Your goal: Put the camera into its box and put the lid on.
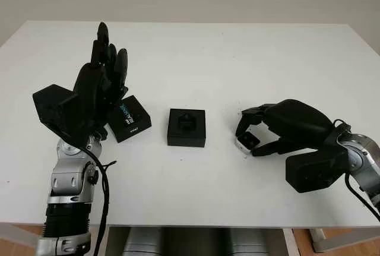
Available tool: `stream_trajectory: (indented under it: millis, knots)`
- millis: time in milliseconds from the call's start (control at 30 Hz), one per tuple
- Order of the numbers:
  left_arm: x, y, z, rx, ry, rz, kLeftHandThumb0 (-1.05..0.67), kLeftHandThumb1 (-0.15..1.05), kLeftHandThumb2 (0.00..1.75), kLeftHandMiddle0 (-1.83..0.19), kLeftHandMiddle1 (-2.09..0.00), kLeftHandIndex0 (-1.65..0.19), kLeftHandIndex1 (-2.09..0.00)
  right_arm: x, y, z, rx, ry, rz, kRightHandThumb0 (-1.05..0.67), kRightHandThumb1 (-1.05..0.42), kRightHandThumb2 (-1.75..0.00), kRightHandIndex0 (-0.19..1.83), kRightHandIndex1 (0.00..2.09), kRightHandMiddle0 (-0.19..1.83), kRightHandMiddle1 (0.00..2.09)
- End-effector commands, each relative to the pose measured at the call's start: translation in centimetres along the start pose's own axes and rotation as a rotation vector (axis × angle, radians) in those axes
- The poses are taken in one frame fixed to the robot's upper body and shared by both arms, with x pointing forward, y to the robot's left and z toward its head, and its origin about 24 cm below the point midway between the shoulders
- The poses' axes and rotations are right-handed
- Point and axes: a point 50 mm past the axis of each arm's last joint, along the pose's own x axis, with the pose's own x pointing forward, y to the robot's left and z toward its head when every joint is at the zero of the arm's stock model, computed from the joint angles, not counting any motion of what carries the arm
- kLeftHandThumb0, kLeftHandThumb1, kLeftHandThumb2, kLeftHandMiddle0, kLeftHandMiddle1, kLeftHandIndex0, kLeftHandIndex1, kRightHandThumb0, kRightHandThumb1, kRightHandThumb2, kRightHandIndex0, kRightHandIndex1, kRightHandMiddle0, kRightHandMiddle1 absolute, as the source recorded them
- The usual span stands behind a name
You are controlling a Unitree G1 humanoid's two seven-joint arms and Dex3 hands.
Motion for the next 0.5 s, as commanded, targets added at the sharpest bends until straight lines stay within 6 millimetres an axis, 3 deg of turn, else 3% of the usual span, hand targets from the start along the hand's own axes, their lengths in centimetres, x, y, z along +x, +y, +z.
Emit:
stream_trajectory:
  millis: [0, 367, 467]
  knots:
    - [-0.08, -0.11, 0.23, 0.012, -0.006, -0.006, -0.74, 1.05, 0.56, 0.19, 0.00, 0.19, 0.00, -0.10, -0.08, -0.25, 0.033, 0.012, -0.018, -0.37, -0.92, -0.06, 0.47, 0.11, 0.52, 1.13]
    - [-0.19, -0.09, 0.27, 0.008, -0.007, -0.003, -0.74, 1.05, 0.54, 0.19, 0.00, 0.19, 0.00, -0.19, 0.27, -0.95, 0.043, 0.036, -0.029, -0.38, -0.91, -0.05, 0.47, 0.09, 0.52, 1.18]
    - [-0.21, -0.06, 0.26, 0.005, -0.006, -0.002, -0.74, 1.05, 0.55, 0.19, 0.00, 0.19, 0.00, -0.12, 0.32, -1.16, 0.131, 0.048, -0.038, -0.36, -0.91, -0.05, 0.44, 0.07, 0.49, 1.24]
